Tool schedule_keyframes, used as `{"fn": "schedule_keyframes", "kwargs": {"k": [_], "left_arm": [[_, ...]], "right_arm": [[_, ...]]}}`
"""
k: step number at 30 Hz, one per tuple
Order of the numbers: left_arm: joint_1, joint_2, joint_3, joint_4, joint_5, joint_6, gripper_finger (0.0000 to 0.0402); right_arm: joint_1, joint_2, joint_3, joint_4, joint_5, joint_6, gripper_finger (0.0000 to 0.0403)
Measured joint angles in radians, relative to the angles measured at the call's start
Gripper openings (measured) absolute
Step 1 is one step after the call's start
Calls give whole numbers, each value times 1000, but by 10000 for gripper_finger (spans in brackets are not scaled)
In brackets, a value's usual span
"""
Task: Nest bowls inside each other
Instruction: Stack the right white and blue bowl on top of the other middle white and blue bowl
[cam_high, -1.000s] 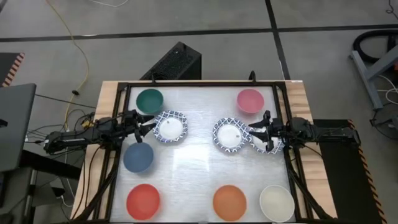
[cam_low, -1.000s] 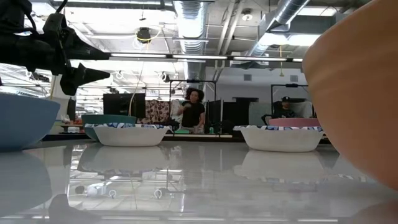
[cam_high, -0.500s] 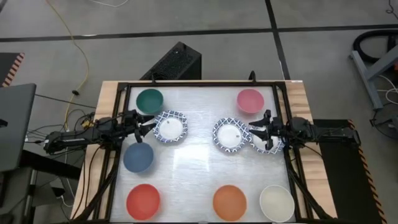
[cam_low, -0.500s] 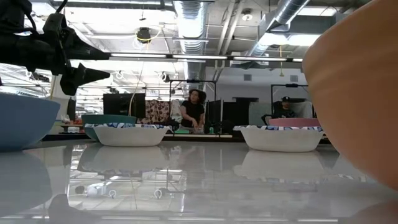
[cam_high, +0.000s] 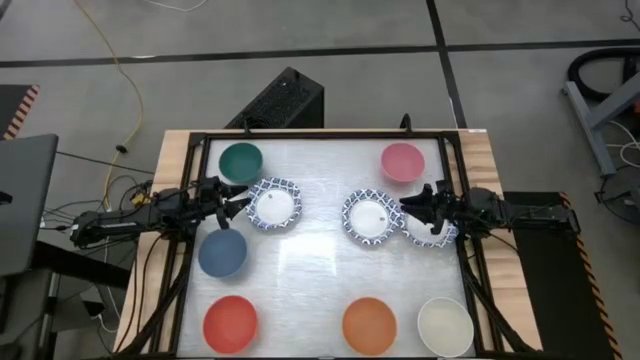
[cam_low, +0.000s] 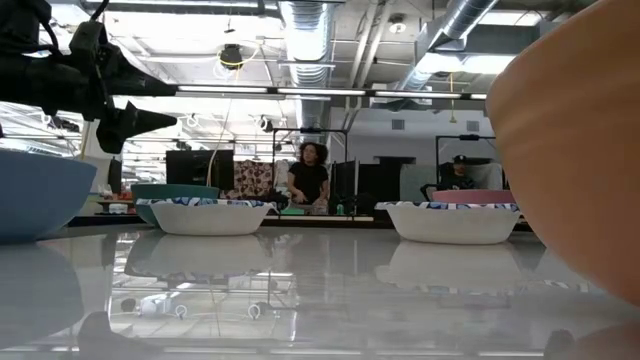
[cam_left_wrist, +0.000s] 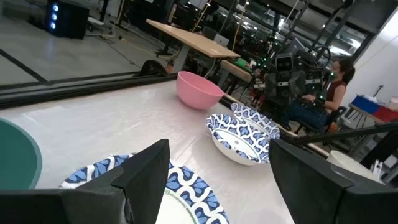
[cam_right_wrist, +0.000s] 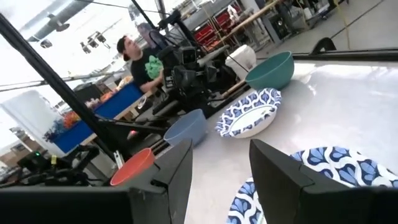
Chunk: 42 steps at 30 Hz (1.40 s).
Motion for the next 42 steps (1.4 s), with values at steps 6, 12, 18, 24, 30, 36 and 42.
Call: {"fn": "schedule_keyframes", "kwargs": {"k": [6,12,18,24,30,36,42], "left_arm": [[0,0,0,3,0,-242,263],[0,0,0,4,-37,-292,263],[0,0,0,53,-174,-470,263],[0,10,44,104,-122,-532,263],[1,62,163,134,-148,-435,263],[1,179,304,96,-158,-430,263],[1,314,456,24,-159,-418,263]], "right_arm": [[-1,0,0,12,0,77,179],[-1,0,0,13,5,58,179],[-10,1,18,25,64,160,179],[-35,3,103,34,64,62,179],[-64,68,287,-123,90,-102,179],[-105,226,587,-624,184,-148,179],[-163,440,859,-1103,221,-27,179]]}}
